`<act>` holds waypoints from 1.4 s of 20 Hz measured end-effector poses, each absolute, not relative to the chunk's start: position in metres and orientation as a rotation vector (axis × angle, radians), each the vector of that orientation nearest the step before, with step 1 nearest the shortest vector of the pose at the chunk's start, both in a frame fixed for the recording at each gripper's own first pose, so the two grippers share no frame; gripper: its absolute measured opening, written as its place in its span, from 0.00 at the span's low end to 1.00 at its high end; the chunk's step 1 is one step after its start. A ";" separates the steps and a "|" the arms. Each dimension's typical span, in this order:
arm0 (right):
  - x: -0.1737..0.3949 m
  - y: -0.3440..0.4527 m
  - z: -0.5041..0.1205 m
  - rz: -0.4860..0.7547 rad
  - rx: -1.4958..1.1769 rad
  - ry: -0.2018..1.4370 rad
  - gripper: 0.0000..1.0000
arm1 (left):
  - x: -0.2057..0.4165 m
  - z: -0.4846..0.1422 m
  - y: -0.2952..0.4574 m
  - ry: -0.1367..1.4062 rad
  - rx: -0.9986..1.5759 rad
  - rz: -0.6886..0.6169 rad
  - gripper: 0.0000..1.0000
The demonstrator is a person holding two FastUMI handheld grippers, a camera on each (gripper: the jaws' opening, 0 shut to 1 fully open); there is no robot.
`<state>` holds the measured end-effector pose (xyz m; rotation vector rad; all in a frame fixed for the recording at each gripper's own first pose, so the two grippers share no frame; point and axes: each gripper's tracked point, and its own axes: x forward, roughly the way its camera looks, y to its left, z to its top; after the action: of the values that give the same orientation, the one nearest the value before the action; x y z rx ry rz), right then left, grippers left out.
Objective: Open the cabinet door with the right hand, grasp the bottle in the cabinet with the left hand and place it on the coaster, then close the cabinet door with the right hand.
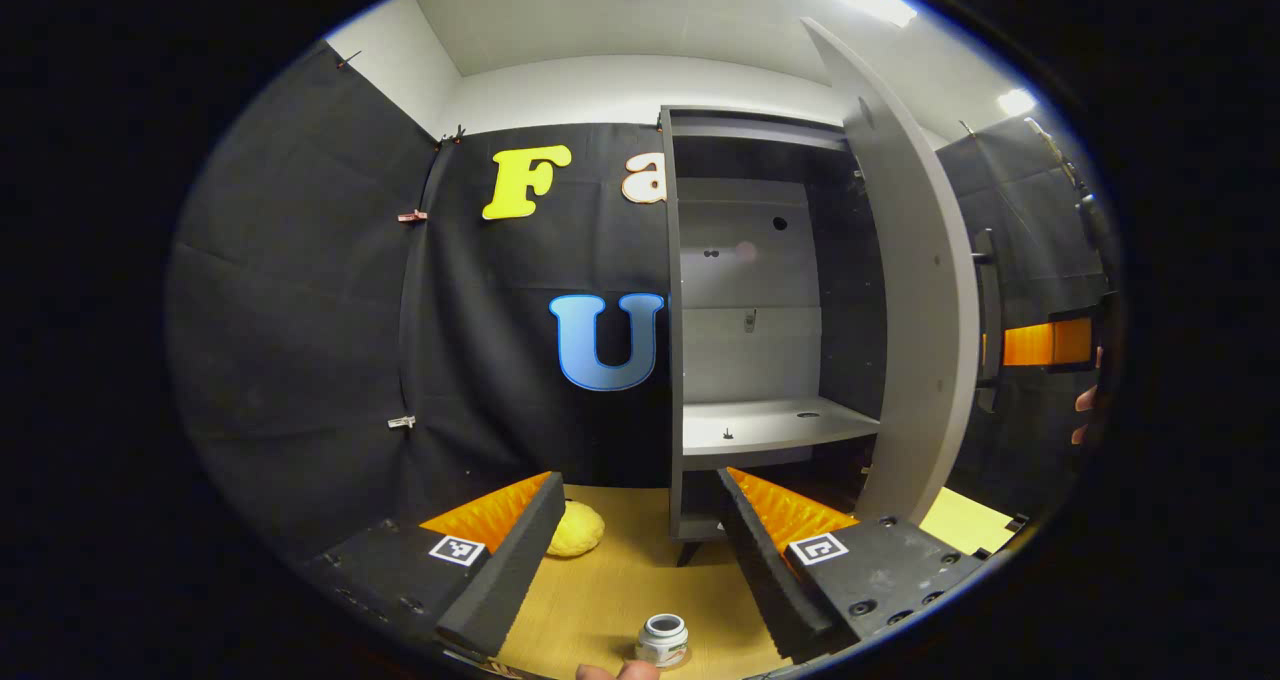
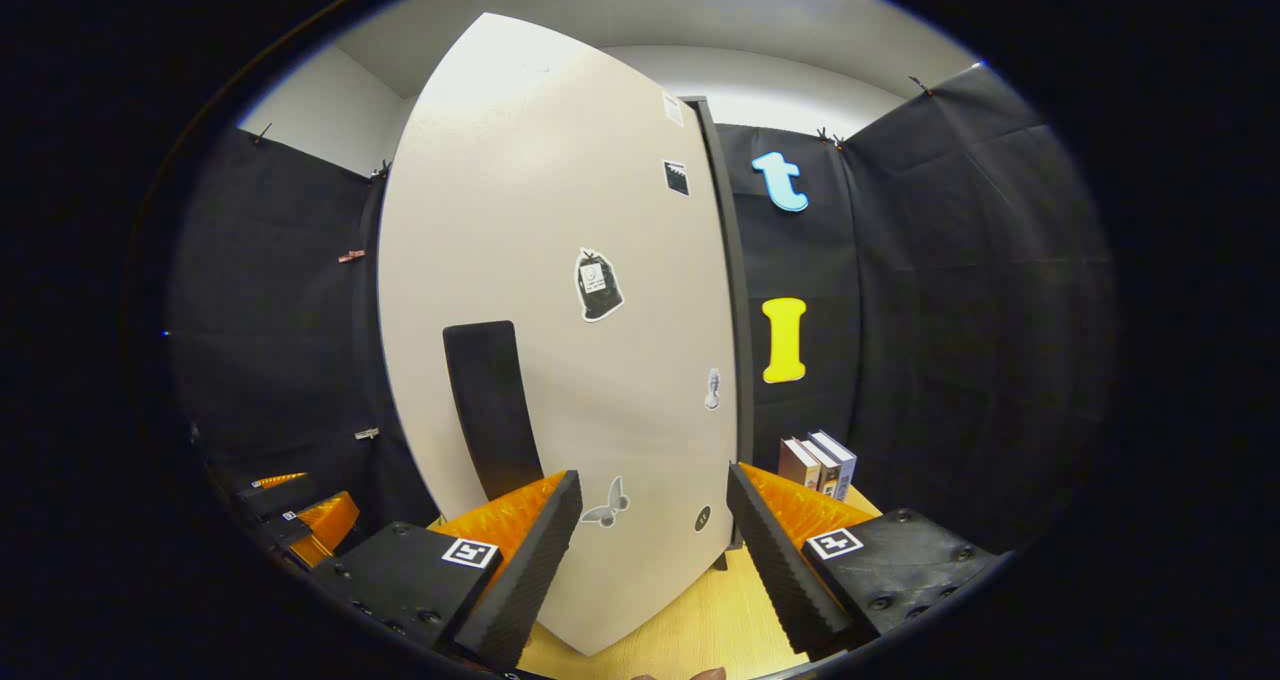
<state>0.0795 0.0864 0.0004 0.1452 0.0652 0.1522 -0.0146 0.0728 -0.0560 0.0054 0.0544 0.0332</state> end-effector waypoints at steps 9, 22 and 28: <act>0.083 0.132 0.000 0.267 0.163 0.078 0.97 | -0.011 -0.055 0.075 0.046 0.003 0.015 0.94; 0.067 0.113 -0.010 0.212 0.124 0.054 0.97 | -0.009 -0.044 0.057 0.047 -0.006 -0.023 0.94; 0.064 0.096 -0.014 0.160 0.082 0.039 0.98 | -0.008 -0.037 0.051 0.049 -0.013 -0.021 0.94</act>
<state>0.0636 0.0959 -0.0143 0.0823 0.0394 0.1597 -0.0084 0.0514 -0.0374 -0.0128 0.0492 -0.0210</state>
